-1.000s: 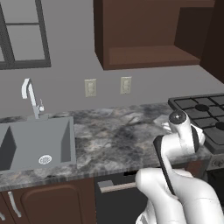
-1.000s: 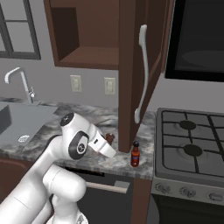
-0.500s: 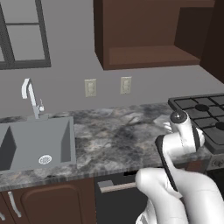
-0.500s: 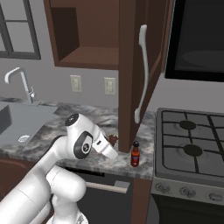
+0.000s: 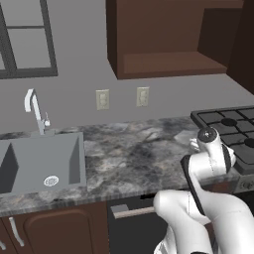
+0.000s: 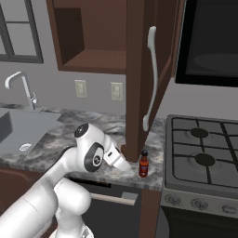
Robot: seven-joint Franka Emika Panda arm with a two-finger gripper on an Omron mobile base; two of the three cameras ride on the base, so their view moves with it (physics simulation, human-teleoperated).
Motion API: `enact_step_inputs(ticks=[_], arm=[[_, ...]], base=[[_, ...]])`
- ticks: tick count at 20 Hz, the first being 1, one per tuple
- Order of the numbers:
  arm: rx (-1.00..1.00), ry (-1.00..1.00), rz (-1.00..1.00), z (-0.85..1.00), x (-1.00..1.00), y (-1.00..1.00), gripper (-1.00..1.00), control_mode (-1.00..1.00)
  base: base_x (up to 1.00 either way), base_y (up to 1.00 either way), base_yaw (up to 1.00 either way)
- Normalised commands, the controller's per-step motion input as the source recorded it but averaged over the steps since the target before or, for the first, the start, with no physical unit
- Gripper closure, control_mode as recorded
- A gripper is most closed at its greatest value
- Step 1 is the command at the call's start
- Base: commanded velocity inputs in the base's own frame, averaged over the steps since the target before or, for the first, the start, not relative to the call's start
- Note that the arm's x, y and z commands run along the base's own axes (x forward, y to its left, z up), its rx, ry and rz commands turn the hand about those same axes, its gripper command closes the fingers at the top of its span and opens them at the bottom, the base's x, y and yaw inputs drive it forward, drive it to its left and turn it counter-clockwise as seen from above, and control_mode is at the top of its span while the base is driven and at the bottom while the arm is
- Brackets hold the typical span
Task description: Take 2 condiments from the cabinet and move them on the counter near the stove.Make sure the condiments are lined up with each other, next to each other.
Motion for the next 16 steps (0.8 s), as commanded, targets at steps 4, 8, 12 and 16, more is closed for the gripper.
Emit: enact_step_inputs(ticks=[4, 8, 12, 16], arm=[[-0.09, -0.12, 0.0, -0.64, 0.0, 0.0, 1.0, -1.0], [-0.03, 0.0, 0.04, -0.46, 0.0, 0.0, 1.0, -1.0], [-0.02, 0.0, 0.16, -0.35, -0.07, 0.0, 1.0, -1.0], [-0.01, 0.0, 0.18, -0.34, -0.06, 0.0, 1.0, -1.0]], base=[[0.0, 0.0, 0.0], [0.0, 0.0, 0.0], [0.0, 0.0, 0.0], [0.0, 0.0, 0.0]])
